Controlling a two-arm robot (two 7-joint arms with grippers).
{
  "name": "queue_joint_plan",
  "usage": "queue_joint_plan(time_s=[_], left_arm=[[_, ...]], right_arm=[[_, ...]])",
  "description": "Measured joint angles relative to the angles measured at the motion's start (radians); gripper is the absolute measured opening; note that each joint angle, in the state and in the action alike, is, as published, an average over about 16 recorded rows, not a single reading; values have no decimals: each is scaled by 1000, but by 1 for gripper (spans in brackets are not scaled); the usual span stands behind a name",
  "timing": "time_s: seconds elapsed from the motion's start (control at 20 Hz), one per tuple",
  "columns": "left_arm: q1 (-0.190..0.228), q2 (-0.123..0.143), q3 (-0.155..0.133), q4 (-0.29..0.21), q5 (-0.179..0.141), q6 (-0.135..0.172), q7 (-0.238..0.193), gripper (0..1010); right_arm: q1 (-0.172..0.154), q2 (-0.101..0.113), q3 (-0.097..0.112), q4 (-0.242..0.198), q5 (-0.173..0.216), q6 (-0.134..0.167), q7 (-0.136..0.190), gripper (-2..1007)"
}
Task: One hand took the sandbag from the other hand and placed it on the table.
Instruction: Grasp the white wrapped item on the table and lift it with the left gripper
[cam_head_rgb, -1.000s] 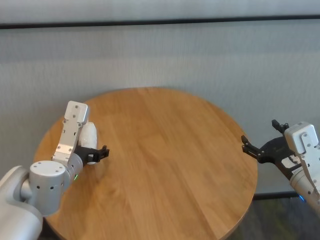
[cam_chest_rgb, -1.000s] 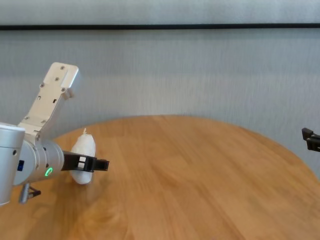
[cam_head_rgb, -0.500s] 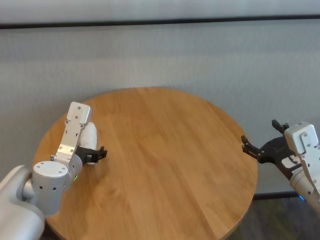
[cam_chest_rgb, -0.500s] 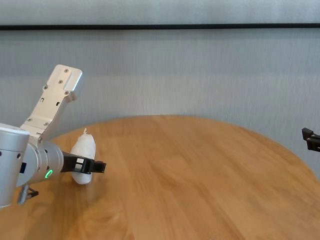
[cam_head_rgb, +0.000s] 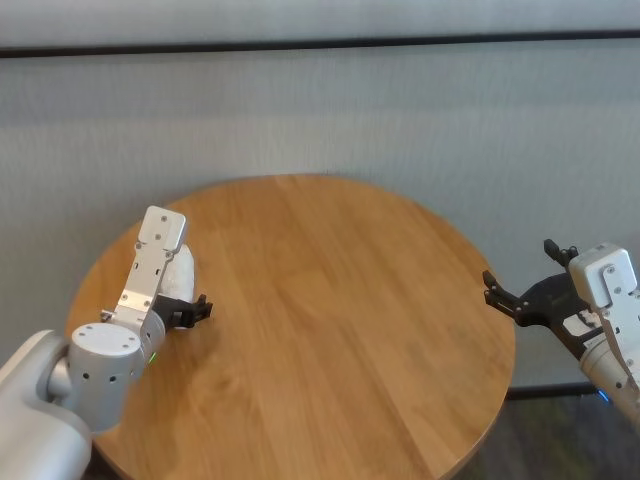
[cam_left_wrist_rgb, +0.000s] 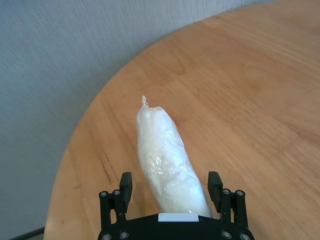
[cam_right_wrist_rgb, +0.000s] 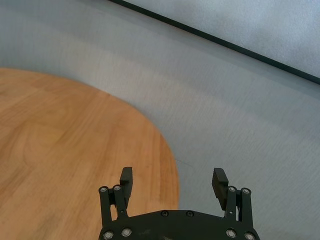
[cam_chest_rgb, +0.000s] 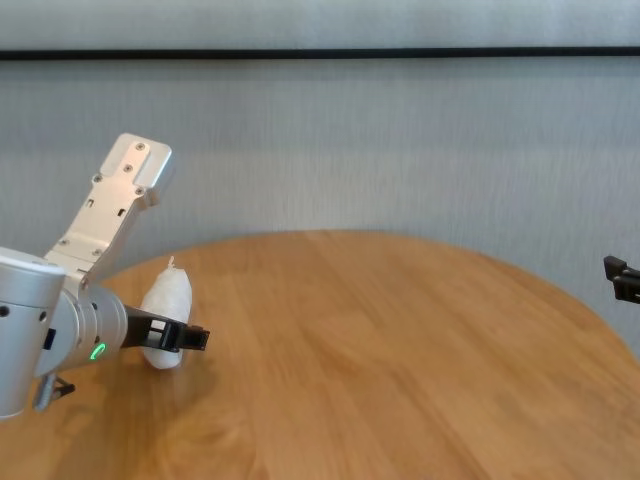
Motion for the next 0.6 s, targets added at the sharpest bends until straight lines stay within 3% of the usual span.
queue_joint_plan(time_s=[0.3,0.6], left_arm=[[1,0,-2,-2,-6,0,-4,984],[2,1,-3,-3,-10,-1,-6,906]], right_arm=[[0,0,0,0,0,0,0,1002],[0,0,0,0,0,0,0,1002]])
